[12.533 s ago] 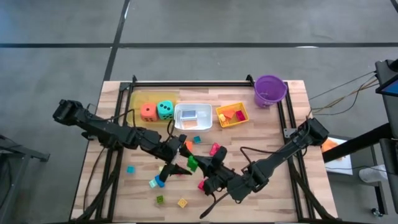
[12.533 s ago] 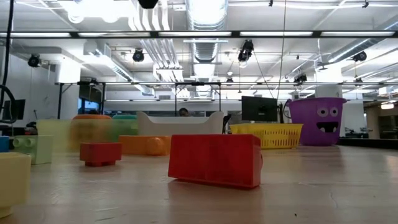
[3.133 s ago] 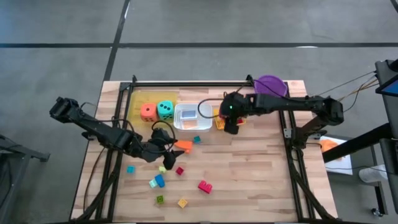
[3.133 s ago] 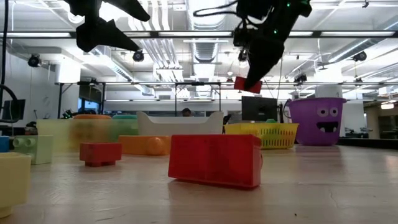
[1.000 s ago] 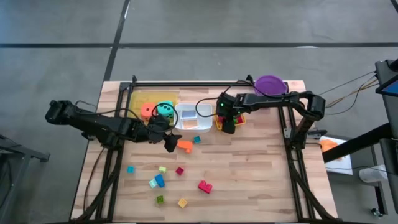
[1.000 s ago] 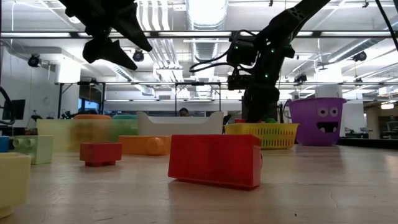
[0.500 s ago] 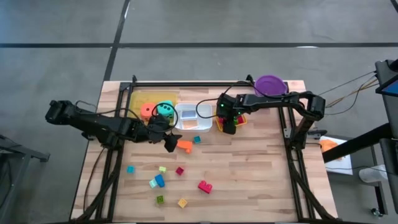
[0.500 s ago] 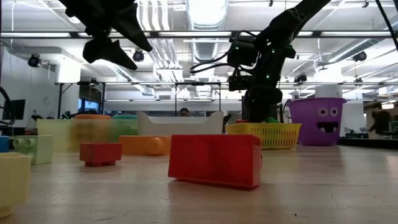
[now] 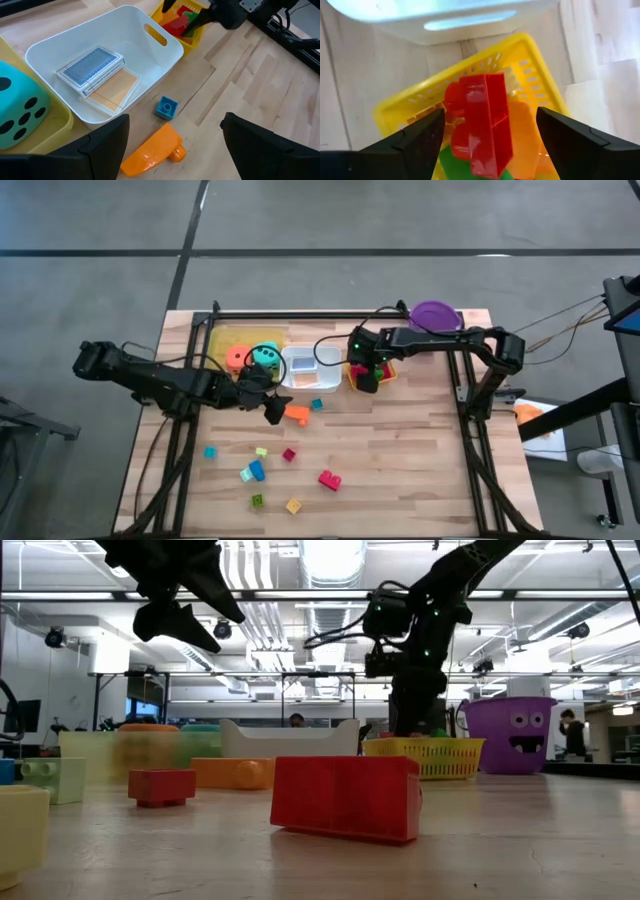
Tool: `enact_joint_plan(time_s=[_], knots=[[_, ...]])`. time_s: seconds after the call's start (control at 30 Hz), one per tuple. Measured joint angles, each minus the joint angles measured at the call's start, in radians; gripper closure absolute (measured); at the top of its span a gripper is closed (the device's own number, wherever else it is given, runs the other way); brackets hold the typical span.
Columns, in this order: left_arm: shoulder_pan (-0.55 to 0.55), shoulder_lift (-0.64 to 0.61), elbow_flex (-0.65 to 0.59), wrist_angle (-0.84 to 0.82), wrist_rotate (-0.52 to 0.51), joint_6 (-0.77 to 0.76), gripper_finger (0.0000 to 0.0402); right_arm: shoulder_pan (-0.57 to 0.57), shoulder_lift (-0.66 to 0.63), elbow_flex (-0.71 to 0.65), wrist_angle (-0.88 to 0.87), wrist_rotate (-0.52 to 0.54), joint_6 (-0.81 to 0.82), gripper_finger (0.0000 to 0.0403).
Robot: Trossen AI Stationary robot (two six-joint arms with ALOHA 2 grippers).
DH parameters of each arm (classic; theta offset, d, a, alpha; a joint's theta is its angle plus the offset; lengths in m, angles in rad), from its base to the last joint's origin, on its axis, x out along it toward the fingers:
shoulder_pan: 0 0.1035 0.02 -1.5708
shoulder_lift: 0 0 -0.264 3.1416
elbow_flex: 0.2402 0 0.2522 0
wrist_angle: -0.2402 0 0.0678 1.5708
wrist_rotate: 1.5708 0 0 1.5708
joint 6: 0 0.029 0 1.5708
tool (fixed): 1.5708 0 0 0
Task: Pick & Place Toys
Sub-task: Put the light green game piece into the yellow bin
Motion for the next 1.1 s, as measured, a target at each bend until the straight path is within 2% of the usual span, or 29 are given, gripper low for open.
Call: enact_joint_plan(time_s=[0.33,0.53,0.67,0.8,0.93,1.1], knots=[[0.001,0.000,0.000,0.000,-0.033,0.014,0.0089,0.045,-0.102,0.035,-0.105,0.053,0.074,0.0090],[0.004,0.000,0.000,-0.001,0.125,0.103,0.0089,0.186,-0.198,0.003,-0.091,0.064,0.235,0.0090],[0.002,0.004,0.009,-0.038,0.234,0.093,0.0089,0.335,-0.242,-0.020,-0.044,0.149,0.348,0.0090],[-0.022,0.028,0.039,-0.173,0.290,0.027,0.0089,0.478,-0.250,-0.032,-0.033,0.269,0.449,0.0090],[-0.078,0.076,0.071,-0.289,0.326,0.014,0.0089,0.595,-0.245,-0.047,-0.028,0.377,0.543,0.0090],[-0.191,0.156,0.093,-0.318,0.437,0.079,0.0089,0.691,-0.239,-0.092,0.066,0.389,0.585,0.0090]])
